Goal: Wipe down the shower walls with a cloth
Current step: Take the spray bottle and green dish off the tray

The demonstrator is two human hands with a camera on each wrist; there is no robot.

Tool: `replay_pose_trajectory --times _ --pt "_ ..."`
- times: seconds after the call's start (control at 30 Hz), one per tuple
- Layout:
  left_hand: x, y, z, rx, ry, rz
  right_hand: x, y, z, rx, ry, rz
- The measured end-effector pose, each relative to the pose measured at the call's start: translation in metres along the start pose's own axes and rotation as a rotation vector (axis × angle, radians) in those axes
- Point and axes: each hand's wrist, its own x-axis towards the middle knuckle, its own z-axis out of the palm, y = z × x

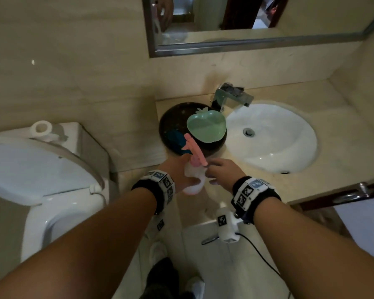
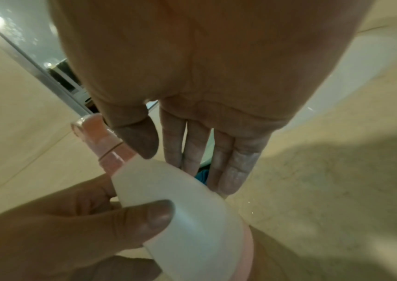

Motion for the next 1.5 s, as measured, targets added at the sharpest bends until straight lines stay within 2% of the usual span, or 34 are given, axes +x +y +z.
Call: replay_pose_trajectory --times 0.23,0.43,0.6,0.67,0.83,0.97,1.07,1.17,1.3,1.5 --pt "0.008 -0.001 0.002 -0.012 -0.024 -0.011 0.015 0.014 0.005 0.128 0.028 0.085" --pt "0.010 -0.005 -0.009 0.011 -0.129 -0.020 0.021 0.005 0.000 0.176 -0.006 0.184" --pt "0.025 -0.020 -0.045 0.173 -0.246 -0.098 0.025 -0.027 -0.022 0.145 0.029 0.185" --pt "0.036 -0.031 -0.070 0.182 -0.204 -0.150 0.028 -0.044 -0.037 0.151 0.089 0.176" --pt "0.062 -0.043 -0.132 -0.072 -0.006 -0.176 0.045 -0.078 -0.074 0.087 0.248 0.156" --pt "0.089 -0.035 -0.150 -0.401 0.087 -0.175 0.056 -0.093 -0.091 0.148 0.309 0.153" --pt "0.107 -0.027 -0.150 -0.687 0.091 -0.248 0.069 -0.091 -0.095 0.169 0.334 0.168" --pt "0.125 -0.023 -0.146 -0.819 0.068 -0.302 0.089 -0.082 -0.099 0.184 0.336 0.209" --pt "0.148 -0.018 -0.141 -0.904 0.045 -0.395 0.120 -0.071 -0.103 0.298 0.354 0.290" --pt "0.174 -0.015 -0.137 -0.982 -0.024 -0.518 0.156 -0.067 -0.100 0.356 0.280 0.360"
